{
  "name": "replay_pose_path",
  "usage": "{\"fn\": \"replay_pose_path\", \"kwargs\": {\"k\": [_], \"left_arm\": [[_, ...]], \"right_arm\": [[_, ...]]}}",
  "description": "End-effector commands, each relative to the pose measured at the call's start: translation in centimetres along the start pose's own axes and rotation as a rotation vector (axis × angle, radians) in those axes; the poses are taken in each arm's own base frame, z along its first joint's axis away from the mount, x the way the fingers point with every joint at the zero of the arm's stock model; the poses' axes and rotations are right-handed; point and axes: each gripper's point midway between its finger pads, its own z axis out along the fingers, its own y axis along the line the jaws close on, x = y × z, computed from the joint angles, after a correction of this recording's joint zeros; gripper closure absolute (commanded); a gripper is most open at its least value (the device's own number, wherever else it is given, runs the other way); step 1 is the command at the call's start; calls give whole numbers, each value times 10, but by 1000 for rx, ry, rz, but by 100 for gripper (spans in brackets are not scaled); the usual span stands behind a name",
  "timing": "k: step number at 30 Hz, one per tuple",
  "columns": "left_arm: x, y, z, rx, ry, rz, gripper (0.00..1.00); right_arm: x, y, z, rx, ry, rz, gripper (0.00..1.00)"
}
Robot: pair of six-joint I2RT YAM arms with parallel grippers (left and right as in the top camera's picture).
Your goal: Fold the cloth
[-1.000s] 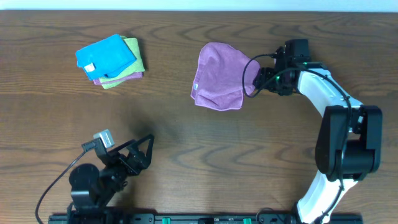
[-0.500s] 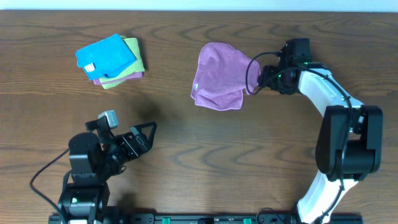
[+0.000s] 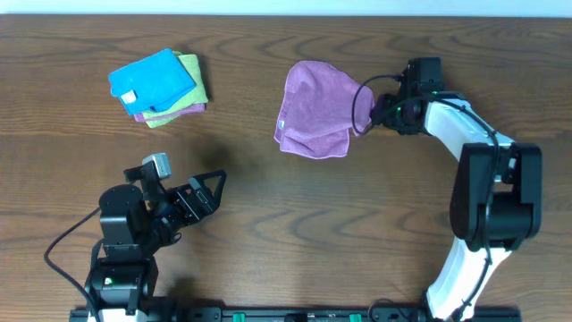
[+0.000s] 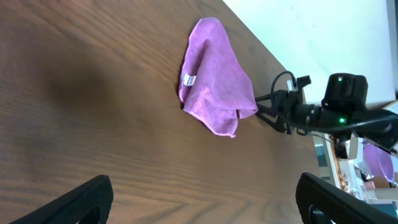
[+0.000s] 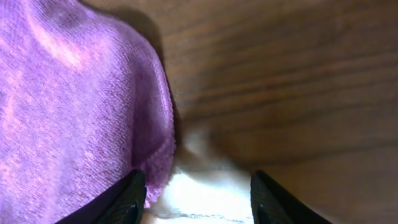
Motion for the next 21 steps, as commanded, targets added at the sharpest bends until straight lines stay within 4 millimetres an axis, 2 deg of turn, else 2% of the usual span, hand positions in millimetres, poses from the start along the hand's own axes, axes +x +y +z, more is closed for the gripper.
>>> {"fn": "replay_pose_path", "kwargs": {"k": [1,7,14,15,21], "left_arm": [[-9,-13,-5,34,-20,38,5],[-9,-13,-5,34,-21,38,5],[-10,-14,-5,36,-23,40,5],[-10,-14,-5,36,-23,40,5],[-10,-14,-5,38,-25,42,5]], "right_arm": [[8,-1,9,-15,28,39,44],[9,6,13,-45,31,52,43],[25,22,28,-64,73,23,45],[26,24,28,-65,74,21,46],[27,30,29,-70,72,7,69]]}}
